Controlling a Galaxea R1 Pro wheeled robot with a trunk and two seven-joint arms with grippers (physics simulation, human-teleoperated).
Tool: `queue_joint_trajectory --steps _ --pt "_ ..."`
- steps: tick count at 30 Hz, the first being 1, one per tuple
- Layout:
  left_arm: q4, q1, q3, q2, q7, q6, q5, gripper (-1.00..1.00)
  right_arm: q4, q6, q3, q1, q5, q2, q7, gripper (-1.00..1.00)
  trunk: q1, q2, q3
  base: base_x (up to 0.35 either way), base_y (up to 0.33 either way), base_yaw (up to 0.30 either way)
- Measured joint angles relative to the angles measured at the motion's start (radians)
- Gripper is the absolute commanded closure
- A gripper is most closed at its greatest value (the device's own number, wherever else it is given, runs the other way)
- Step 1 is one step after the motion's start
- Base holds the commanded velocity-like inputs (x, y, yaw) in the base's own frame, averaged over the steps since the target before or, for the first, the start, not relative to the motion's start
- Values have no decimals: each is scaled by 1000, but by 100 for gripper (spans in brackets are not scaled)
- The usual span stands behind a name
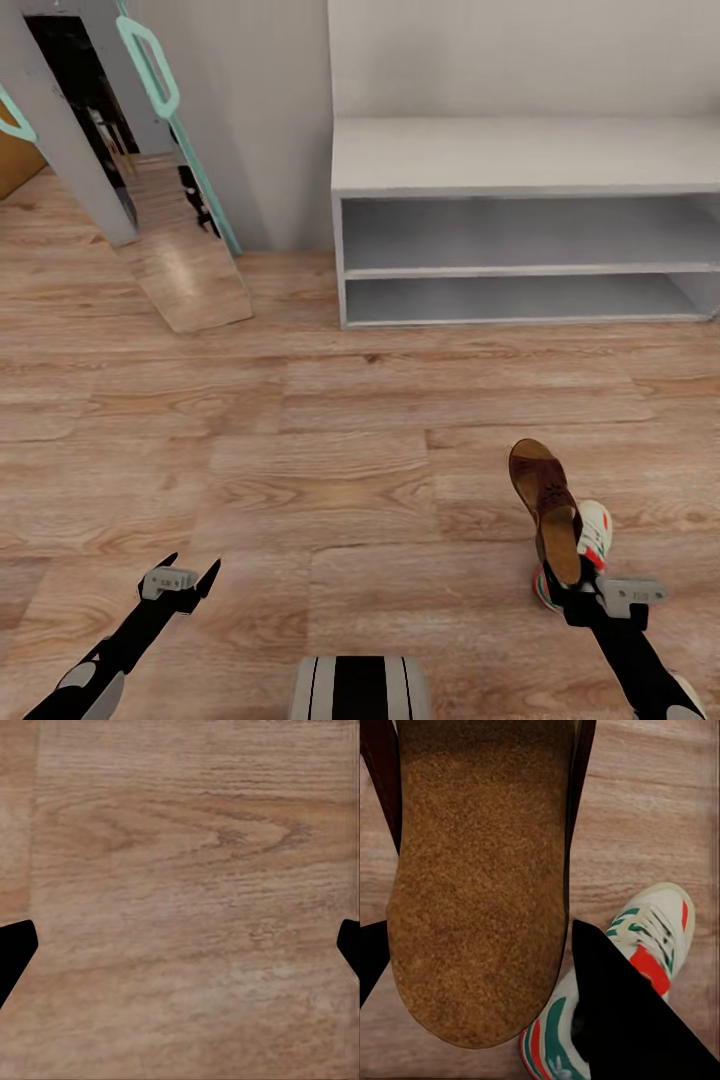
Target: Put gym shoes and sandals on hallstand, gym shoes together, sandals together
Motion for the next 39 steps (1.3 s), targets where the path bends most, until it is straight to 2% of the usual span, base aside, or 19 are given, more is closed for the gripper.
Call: queue_joint_trajectory --steps 13,20,27,39 --pt "0 0 0 0 0 0 0 -100 -42 -2 -8 27 -2 0 0 100 0 0 16 0 0 -213" --pt "0 0 0 0 0 0 0 -100 -97 -1 -23 67 -40 2 1 100 0 0 24 0 0 -212" --pt "0 0 0 -1 0 0 0 -100 -114 0 -28 78 -64 3 1 100 0 0 33 0 0 -212" --pt "0 0 0 -1 0 0 0 -100 -121 2 -30 82 -73 3 0 100 0 0 47 0 0 -212"
